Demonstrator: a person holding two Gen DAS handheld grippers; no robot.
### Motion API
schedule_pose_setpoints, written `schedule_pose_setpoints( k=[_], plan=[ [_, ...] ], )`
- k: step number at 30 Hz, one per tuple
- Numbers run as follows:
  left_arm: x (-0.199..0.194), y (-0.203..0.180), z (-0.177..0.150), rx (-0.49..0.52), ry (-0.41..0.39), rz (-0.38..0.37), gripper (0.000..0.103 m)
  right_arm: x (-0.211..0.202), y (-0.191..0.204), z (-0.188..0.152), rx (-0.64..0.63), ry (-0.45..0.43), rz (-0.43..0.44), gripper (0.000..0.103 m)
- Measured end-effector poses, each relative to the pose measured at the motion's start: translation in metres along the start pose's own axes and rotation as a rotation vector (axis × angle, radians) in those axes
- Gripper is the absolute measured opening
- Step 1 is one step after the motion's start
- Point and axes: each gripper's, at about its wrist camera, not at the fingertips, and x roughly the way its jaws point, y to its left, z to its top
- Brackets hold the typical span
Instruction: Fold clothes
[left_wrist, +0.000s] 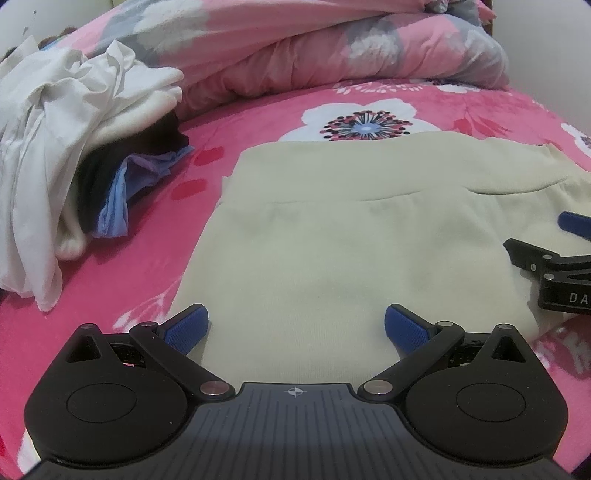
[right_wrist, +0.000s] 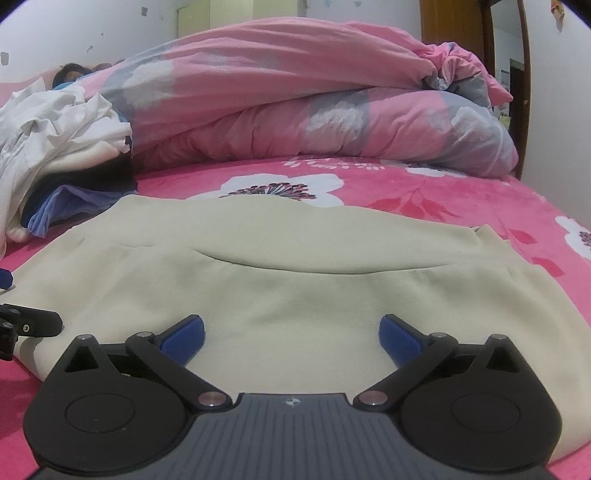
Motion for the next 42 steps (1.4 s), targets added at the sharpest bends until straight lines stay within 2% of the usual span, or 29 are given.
schedule_pose_setpoints(
  k=[7, 15, 17, 19, 22, 26, 30, 35, 42],
  plan=[
    [0.000, 0.004, -0.003, -0.029, -0.011, -0.029, 0.103, -0.001, -0.001, -0.001, 0.008, -0.011, 0.004, 0.103],
    [-0.005, 0.006, -0.005, -0.049, -0.059, -0.029, 0.103, -0.001, 0.006, -0.002, -0.025, -0.018, -0.039, 0.103],
    [-0.012, 0.005, -0.004, -0.057, -0.090, -0.018, 0.103, -0.001, 0.004, -0.002, -0.017, -0.016, -0.034, 0.103],
    [-0.023, 0.005, -0.001, -0.078, -0.160, -0.015, 0.103, -0.001, 0.003, -0.002, -0.013, -0.017, -0.032, 0.103],
    [-0.036, 0.003, 0.009, -0.102, -0.262, -0.058, 0.103, -0.001, 0.003, -0.003, -0.012, -0.022, -0.031, 0.103],
    [-0.032, -0.007, 0.028, -0.125, -0.323, -0.080, 0.103, -0.001, 0.002, -0.004, -0.008, -0.027, -0.029, 0.103],
    [-0.007, -0.021, 0.034, -0.083, -0.308, -0.087, 0.103, -0.001, 0.000, -0.004, -0.003, -0.029, -0.024, 0.103],
    [0.035, -0.026, 0.018, -0.059, -0.203, -0.051, 0.103, -0.001, 0.000, -0.005, -0.001, -0.032, -0.025, 0.103],
    [0.040, -0.018, 0.007, -0.089, -0.220, -0.077, 0.103, -0.001, 0.000, -0.005, 0.001, -0.036, -0.023, 0.103]
  ],
)
